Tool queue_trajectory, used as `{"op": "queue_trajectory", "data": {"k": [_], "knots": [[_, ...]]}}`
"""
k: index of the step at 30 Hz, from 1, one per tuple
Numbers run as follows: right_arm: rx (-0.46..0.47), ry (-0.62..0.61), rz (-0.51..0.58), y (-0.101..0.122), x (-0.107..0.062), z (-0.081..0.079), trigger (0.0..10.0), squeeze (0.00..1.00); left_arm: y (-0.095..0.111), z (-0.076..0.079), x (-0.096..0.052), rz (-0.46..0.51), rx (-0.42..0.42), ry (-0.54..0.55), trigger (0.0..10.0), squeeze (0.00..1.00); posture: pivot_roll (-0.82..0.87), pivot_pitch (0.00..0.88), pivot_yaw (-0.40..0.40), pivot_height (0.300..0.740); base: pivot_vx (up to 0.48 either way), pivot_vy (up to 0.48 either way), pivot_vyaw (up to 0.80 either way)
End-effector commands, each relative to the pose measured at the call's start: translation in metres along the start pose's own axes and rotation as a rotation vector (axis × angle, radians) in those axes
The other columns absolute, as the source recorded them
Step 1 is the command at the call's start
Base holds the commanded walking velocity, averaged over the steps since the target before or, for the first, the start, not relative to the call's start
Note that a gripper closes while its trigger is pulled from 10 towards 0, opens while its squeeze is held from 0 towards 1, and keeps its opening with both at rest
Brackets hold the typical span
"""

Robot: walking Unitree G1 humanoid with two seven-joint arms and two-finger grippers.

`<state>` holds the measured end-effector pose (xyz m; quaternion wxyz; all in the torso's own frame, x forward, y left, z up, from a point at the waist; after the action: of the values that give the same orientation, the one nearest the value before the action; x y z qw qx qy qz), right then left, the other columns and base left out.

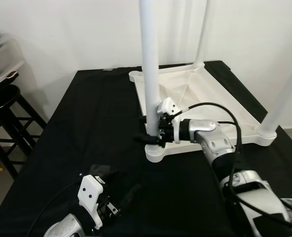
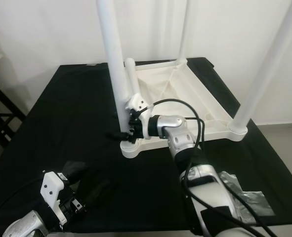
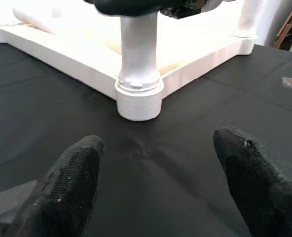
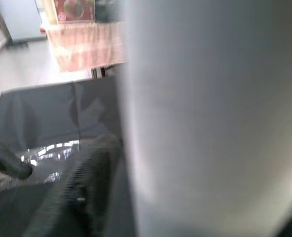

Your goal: Building children table

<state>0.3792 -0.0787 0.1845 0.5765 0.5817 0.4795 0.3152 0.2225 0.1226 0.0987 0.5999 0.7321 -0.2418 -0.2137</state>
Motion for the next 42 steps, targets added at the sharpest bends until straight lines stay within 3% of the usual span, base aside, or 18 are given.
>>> {"op": "queue_trajectory", "data": {"k": [1, 9, 14, 15, 16, 18, 19, 21, 22, 24, 28, 29, 30, 37, 38, 40, 41, 42], "knots": [[0.017, 0.066, -0.006, -0.005, 0.005, -0.006, 0.0, 0.00, -0.005, 0.000, -0.002, -0.018, -0.002, 0.005, 10.0, 0.00, -0.05, 0.017, 0.043, 0.740, 0.000, 0.000, 0.00], [0.038, 0.036, 0.039, -0.014, -0.009, -0.001, 0.0, 0.00, -0.004, 0.001, -0.005, -0.022, -0.006, 0.001, 10.0, 0.00, -0.06, 0.035, 0.062, 0.740, 0.000, 0.000, 0.00], [0.086, -0.212, 0.073, -0.035, -0.024, 0.012, 0.0, 0.00, -0.003, 0.002, -0.008, -0.023, -0.012, -0.008, 10.0, 0.00, -0.06, 0.049, 0.059, 0.740, 0.000, 0.000, 0.00], [0.129, -0.598, 0.179, -0.043, -0.023, 0.023, 0.0, 0.00, -0.003, 0.002, -0.009, -0.023, -0.012, -0.009, 10.0, 0.00, -0.07, 0.055, 0.055, 0.740, 0.000, 0.000, 0.00], [0.129, -0.598, 0.179, -0.043, -0.023, 0.023, 0.0, 0.00, -0.003, 0.002, -0.009, -0.023, -0.012, -0.009, 10.0, 0.00, -0.07, 0.055, 0.055, 0.740, 0.000, 0.000, 0.00], [0.272, -1.145, 0.279, -0.072, -0.050, 0.013, 0.0, 0.00, -0.003, 0.001, -0.011, -0.024, -0.014, -0.008, 10.0, 0.00, -0.08, 0.062, 0.060, 0.740, 0.000, 0.000, 0.00], [0.272, -1.145, 0.279, -0.072, -0.050, 0.013, 0.0, 0.00, -0.003, 0.001, -0.011, -0.024, -0.014, -0.008, 10.0, 0.00, -0.08, 0.062, 0.060, 0.740, 0.000, 0.000, 0.00], [0.268, -1.045, 0.278, -0.078, -0.032, -0.012, 0.0, 0.00, -0.004, 0.001, -0.011, -0.030, -0.011, -0.014, 10.0, 0.00, -0.09, 0.059, 0.080, 0.740, 0.000, 0.000, 0.00], [0.268, -1.045, 0.278, -0.078, -0.032, -0.012, 0.0, 0.00, -0.004, 0.001, -0.011, -0.030, -0.011, -0.014, 10.0, 0.00, -0.09, 0.059, 0.080, 0.740, 0.000, 0.000, 0.00], [0.195, -0.906, 0.248, -0.069, -0.018, -0.011, 0.0, 0.00, -0.005, 0.001, -0.009, -0.029, -0.019, -0.027, 10.0, 0.00, -0.08, 0.054, 0.067, 0.740, 0.000, 0.000, 0.00], [0.176, -0.881, 0.226, -0.065, -0.014, -0.004, 0.0, 0.00, -0.004, 0.001, -0.008, -0.027, -0.015, -0.035, 10.0, 0.00, -0.08, 0.049, 0.066, 0.740, 0.000, 0.000, 0.00], [0.187, -0.874, 0.221, -0.064, -0.012, -0.001, 10.0, 0.00, -0.004, 0.000, -0.008, -0.026, -0.012, -0.025, 10.0, 0.00, -0.07, 0.045, 0.060, 0.740, 0.000, 0.000, 0.00], [0.194, -0.827, 0.225, -0.059, -0.008, 0.000, 10.0, 1.00, -0.004, -0.001, -0.007, -0.027, -0.008, -0.012, 10.0, 0.00, -0.07, 0.042, 0.060, 0.740, 0.000, 0.000, 0.00], [0.168, -0.608, 0.278, -0.023, 0.008, -0.007, 10.0, 1.00, -0.004, -0.003, -0.006, -0.025, -0.004, 0.005, 10.0, 0.00, -0.07, 0.034, 0.057, 0.740, 0.000, 0.000, 0.00], [0.120, -0.508, 0.268, -0.013, 0.010, -0.008, 10.0, 0.53, -0.004, -0.003, -0.005, -0.024, -0.004, 0.003, 10.0, 0.00, -0.07, 0.032, 0.054, 0.740, 0.000, 0.000, 0.00], [0.088, -0.441, 0.257, -0.008, 0.011, -0.008, 10.0, 0.53, -0.004, -0.003, -0.004, -0.024, -0.004, 0.001, 10.0, 0.00, -0.07, 0.032, 0.054, 0.740, 0.000, 0.000, 0.00], [0.048, -0.347, 0.232, -0.003, 0.012, -0.009, 10.0, 0.00, -0.004, -0.003, -0.003, -0.023, -0.005, -0.001, 10.0, 0.00, -0.07, 0.028, 0.053, 0.740, 0.000, 0.000, 0.00], [0.027, -0.272, 0.198, -0.001, 0.012, -0.008, 10.0, 0.00, -0.004, -0.003, -0.003, -0.022, -0.005, -0.001, 10.0, 0.00, -0.07, 0.028, 0.052, 0.740, 0.000, 0.000, 0.00]]}}
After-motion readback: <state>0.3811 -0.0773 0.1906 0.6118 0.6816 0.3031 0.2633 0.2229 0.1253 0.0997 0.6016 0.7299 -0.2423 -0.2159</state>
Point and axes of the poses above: a point about 5 cm out from each wrist's last joint towards the gripper, its own x axis pointing out of the wrist towards the gripper, its own y axis along the axis of the wrist's last joint, z = x × y, the point moved 3 cm from there along x, pointing out of the wrist towards the gripper, and after that the axes turned 14 degrees about x, right-handed, at the moved point
